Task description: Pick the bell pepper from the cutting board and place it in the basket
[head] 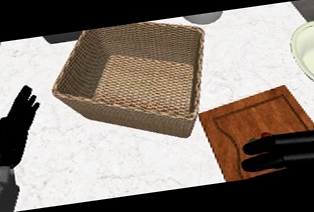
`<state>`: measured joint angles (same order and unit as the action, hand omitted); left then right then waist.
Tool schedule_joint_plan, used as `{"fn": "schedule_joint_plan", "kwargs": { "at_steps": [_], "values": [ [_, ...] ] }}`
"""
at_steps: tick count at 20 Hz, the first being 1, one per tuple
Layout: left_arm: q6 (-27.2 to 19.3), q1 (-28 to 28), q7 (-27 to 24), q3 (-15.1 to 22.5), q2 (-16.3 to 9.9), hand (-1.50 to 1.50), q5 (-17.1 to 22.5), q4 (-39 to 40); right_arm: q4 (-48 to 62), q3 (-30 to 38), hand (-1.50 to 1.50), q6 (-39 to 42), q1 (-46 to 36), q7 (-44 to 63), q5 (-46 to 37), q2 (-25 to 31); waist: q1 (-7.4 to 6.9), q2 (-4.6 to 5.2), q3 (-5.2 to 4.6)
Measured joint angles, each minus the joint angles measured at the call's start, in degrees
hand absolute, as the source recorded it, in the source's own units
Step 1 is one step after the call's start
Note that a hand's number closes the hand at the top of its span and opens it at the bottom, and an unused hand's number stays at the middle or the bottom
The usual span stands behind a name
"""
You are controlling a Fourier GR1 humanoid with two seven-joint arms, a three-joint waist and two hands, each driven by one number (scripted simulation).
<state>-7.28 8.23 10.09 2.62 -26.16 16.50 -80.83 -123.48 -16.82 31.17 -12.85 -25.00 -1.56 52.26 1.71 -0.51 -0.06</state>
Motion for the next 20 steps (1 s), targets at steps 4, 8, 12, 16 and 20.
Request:
{"fn": "schedule_joint_plan", "kwargs": {
  "at_steps": [4,8,12,16,20],
  "values": [
    [0.26,0.71,-0.37,0.08,0.47,0.00,-0.47,0.67,-0.04,7.13,-1.50,1.24,-3.86,6.40,0.00,4.52,-0.55,0.19,-0.05],
    [1.02,2.18,-0.09,0.09,0.53,0.00,-1.04,1.56,2.52,9.52,-1.50,7.56,-9.99,11.10,2.56,8.87,-1.58,0.43,-0.08],
    [1.41,3.43,0.43,0.01,1.04,0.00,-1.36,1.85,6.64,10.41,-1.50,14.33,-12.39,9.16,2.71,13.05,-1.99,0.57,-0.01],
    [2.04,3.67,0.08,-0.78,1.19,0.00,-1.49,2.92,9.80,11.59,-1.50,15.96,-12.61,6.92,2.82,16.13,-1.98,0.62,0.04],
    [1.95,4.19,0.02,-0.60,1.93,0.00,-2.10,3.44,14.34,11.84,-1.50,15.28,-11.57,3.43,3.32,17.81,-2.18,0.75,0.10]
  ]
}}
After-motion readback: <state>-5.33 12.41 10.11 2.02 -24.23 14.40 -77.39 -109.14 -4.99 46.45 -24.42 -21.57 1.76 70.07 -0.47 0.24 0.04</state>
